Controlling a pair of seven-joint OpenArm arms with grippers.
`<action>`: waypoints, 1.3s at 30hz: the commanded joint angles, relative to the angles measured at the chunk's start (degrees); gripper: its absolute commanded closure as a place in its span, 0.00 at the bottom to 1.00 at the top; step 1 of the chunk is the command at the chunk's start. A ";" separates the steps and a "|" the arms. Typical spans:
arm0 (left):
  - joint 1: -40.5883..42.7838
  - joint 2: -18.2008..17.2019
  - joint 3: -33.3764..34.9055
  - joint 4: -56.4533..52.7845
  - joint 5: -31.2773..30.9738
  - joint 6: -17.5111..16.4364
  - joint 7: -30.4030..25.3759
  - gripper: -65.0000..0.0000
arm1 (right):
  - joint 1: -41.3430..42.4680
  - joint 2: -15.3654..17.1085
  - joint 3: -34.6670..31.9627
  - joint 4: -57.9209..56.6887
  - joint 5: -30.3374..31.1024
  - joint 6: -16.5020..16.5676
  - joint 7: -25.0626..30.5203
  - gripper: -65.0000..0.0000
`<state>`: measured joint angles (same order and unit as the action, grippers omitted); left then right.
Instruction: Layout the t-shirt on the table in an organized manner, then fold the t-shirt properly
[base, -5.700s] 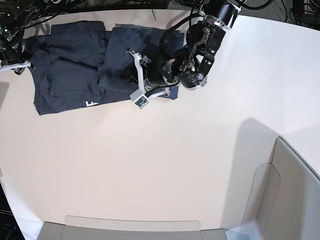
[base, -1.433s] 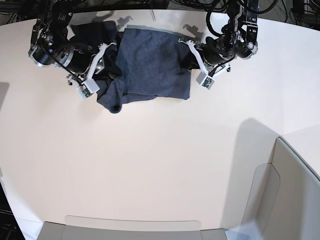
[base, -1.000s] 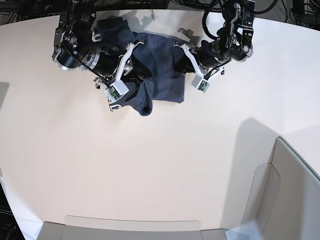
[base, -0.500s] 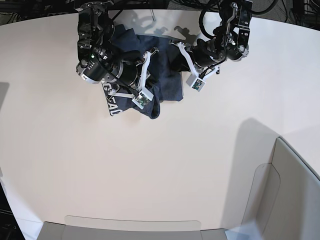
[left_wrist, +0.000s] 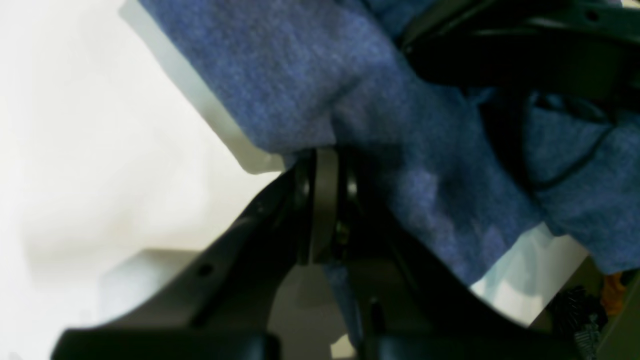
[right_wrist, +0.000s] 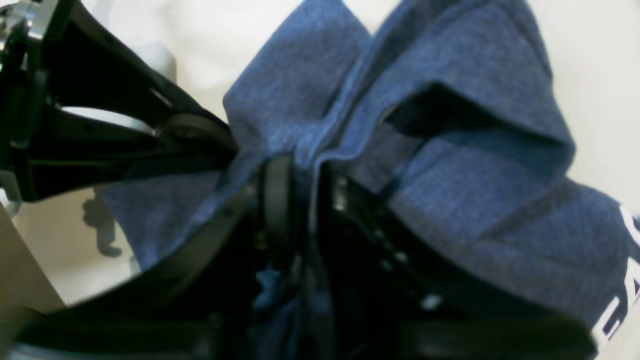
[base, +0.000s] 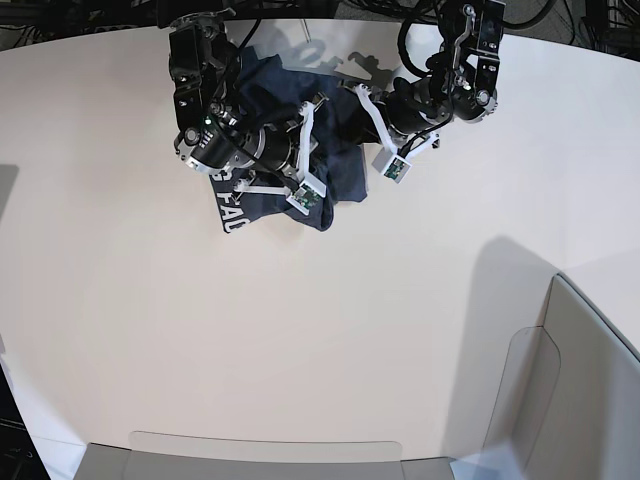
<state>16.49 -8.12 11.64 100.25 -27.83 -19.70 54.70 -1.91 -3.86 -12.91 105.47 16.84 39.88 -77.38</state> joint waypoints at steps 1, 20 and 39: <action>1.14 -0.19 0.19 -1.04 3.44 0.67 5.57 1.00 | 1.17 -0.58 -0.24 1.12 1.23 0.12 -0.02 0.75; 0.96 -0.19 -0.17 4.15 3.18 0.67 3.63 1.00 | 6.88 -0.05 5.21 1.21 18.81 0.12 0.07 0.71; 0.08 6.32 -4.21 17.95 2.91 0.06 3.63 1.00 | 2.75 3.11 22.27 -3.36 21.53 0.12 0.07 0.90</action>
<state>16.93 -1.87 7.18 117.14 -23.94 -19.27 59.48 -0.03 -0.84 9.26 101.34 37.45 39.88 -77.41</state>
